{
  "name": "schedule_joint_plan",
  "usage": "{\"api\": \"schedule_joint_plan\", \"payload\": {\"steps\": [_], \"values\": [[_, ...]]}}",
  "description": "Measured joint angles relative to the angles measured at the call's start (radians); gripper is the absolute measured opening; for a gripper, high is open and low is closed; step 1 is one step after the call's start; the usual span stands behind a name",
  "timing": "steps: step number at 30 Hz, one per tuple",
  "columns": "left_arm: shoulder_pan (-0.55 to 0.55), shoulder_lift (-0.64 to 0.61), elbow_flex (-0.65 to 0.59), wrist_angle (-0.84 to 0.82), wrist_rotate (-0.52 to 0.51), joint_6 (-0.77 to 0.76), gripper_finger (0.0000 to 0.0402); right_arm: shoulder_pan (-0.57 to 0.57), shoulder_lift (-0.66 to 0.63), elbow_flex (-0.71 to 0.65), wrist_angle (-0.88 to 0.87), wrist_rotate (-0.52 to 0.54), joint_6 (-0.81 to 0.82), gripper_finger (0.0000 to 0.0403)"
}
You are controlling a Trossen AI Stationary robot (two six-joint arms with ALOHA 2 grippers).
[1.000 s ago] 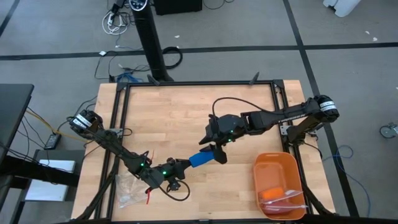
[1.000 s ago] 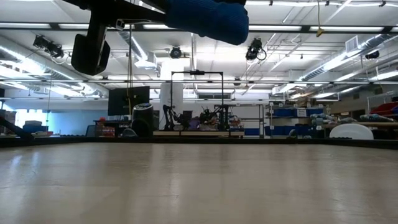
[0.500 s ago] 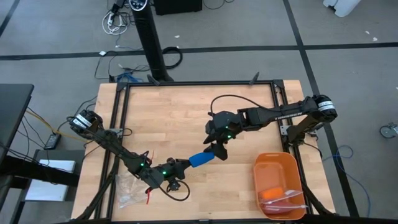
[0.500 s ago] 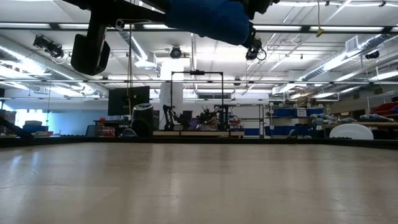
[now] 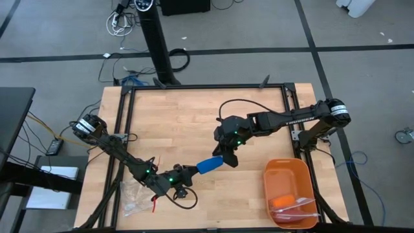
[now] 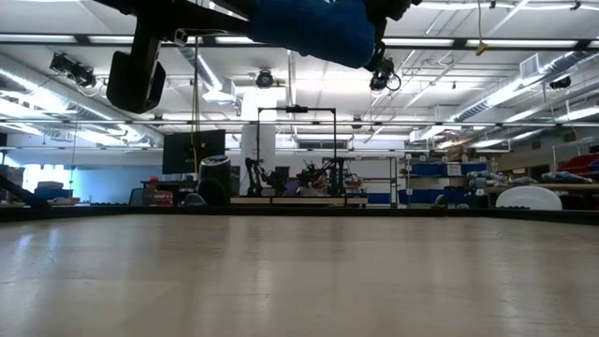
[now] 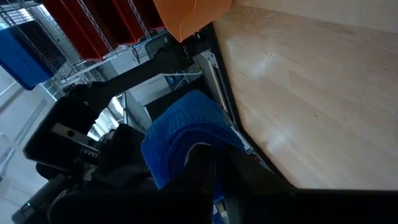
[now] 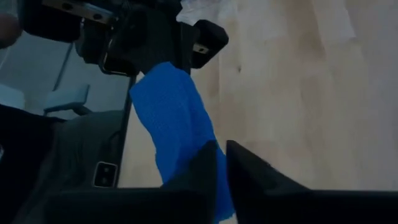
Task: Roll bandage
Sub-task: Roll the blue bandage
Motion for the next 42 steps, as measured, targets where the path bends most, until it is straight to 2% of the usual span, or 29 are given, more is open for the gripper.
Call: {"api": "schedule_joint_plan", "payload": {"steps": [2, 10, 19, 24, 30, 38, 42], "values": [[0.000, 0.000, 0.000, 0.000, 0.000, 0.000, 0.0017, 0.003, 0.000, 0.000, 0.000, 0.024, -0.014, 0.0007], [0.000, 0.000, 0.000, 0.000, 0.000, -0.001, 0.0017, 0.011, -0.002, 0.000, 0.052, 0.013, -0.011, 0.0013], [0.000, 0.000, 0.000, 0.000, 0.000, -0.001, 0.0017, 0.018, -0.001, 0.000, 0.084, -0.021, 0.016, 0.0125], [0.000, 0.000, -0.001, 0.000, 0.000, -0.001, 0.0017, 0.018, 0.032, 0.000, 0.052, -0.025, 0.035, 0.0149], [0.000, 0.000, -0.001, -0.002, 0.000, -0.007, 0.0017, 0.018, 0.048, 0.000, 0.075, -0.045, 0.041, 0.0120], [0.000, 0.000, -0.001, -0.003, -0.001, -0.017, 0.0017, 0.018, 0.044, 0.000, 0.087, -0.008, 0.020, 0.0016], [0.000, 0.000, -0.001, -0.002, -0.002, -0.019, 0.0017, 0.019, 0.037, 0.000, 0.090, 0.029, 0.008, 0.0011]]}}
